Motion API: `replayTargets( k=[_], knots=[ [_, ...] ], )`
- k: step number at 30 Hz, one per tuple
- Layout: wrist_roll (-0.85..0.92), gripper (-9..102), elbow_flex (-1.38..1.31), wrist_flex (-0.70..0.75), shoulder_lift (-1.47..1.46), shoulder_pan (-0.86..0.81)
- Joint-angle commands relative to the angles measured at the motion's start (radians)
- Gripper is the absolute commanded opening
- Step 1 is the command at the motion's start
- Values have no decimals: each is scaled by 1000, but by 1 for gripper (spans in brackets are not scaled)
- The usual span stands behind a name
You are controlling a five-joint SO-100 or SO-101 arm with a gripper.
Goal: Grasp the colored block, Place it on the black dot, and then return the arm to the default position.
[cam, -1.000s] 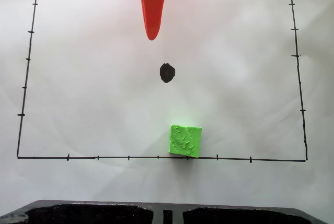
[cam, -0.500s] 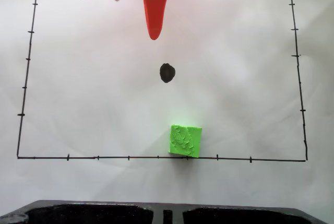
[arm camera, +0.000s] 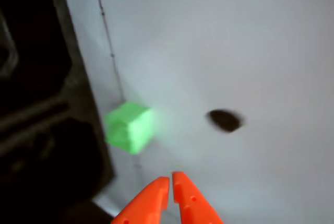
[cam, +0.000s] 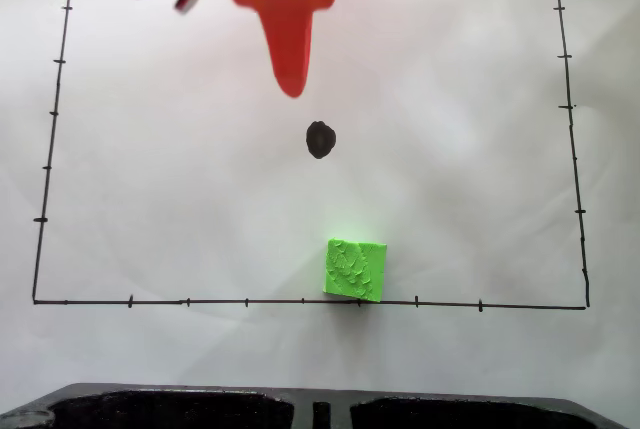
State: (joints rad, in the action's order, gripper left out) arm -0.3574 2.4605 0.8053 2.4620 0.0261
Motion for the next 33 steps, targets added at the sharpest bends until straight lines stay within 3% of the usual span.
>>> replayTargets(
  k=[1, 8, 10, 13, 20, 33],
  knots=[
    [-48, 0, -160, -3, -132, 28],
    [-144, 1, -393, -2, -423, 83],
    [-179, 11, -436, 0, -482, 89],
    [-196, 13, -469, -14, -552, 94],
    [-201, 31, -541, -5, -669, 114],
    [-219, 34, -653, 3, -851, 126]
  ],
)
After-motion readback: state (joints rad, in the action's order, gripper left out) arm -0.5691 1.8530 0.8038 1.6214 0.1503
